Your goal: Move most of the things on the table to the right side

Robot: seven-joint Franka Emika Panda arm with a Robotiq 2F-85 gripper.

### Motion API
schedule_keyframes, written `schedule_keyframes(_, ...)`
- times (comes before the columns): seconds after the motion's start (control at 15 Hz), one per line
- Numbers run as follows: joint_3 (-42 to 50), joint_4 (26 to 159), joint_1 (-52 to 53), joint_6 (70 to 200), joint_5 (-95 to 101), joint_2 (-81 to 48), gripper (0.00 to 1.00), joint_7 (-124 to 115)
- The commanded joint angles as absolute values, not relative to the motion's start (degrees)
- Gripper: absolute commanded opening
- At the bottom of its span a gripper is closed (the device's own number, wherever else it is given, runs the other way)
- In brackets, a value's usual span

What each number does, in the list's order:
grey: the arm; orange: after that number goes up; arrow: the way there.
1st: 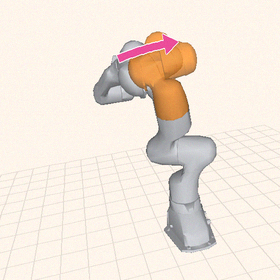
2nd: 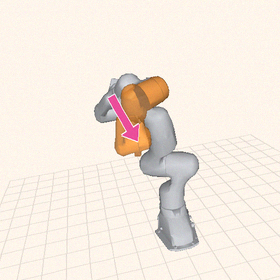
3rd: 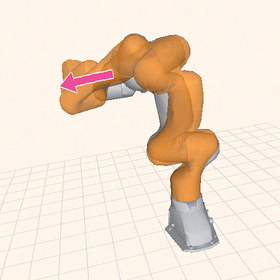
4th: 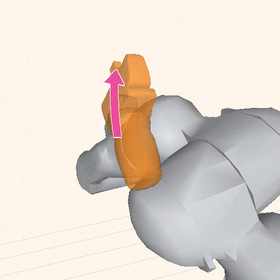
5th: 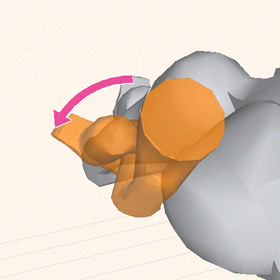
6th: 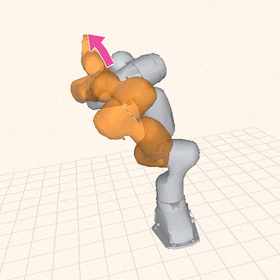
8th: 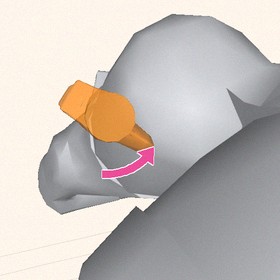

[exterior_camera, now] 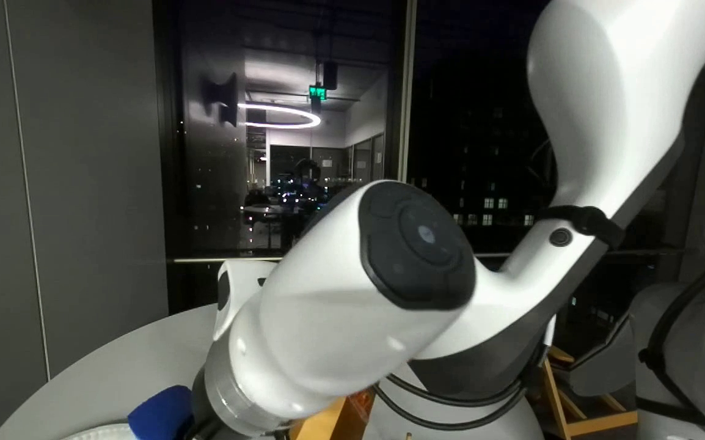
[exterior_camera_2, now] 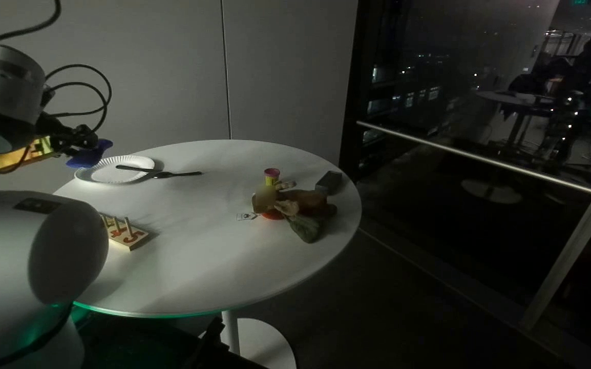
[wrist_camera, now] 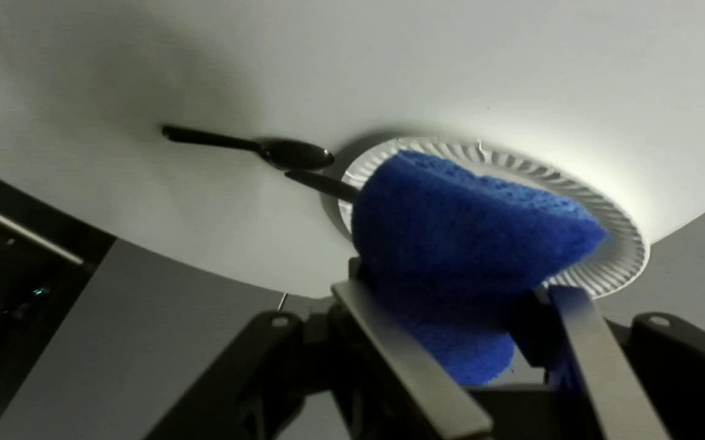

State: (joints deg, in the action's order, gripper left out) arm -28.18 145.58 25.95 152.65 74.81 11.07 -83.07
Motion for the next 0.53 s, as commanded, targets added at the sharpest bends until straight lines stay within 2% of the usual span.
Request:
schedule_keyframes(0.0,-32.7,146.2,26.6,143.7,81.3,13.9,0.28,-98.0)
schedule_keyframes(0.47,-36.5,146.0,29.3,125.4,94.1,11.8,0.28,-119.6)
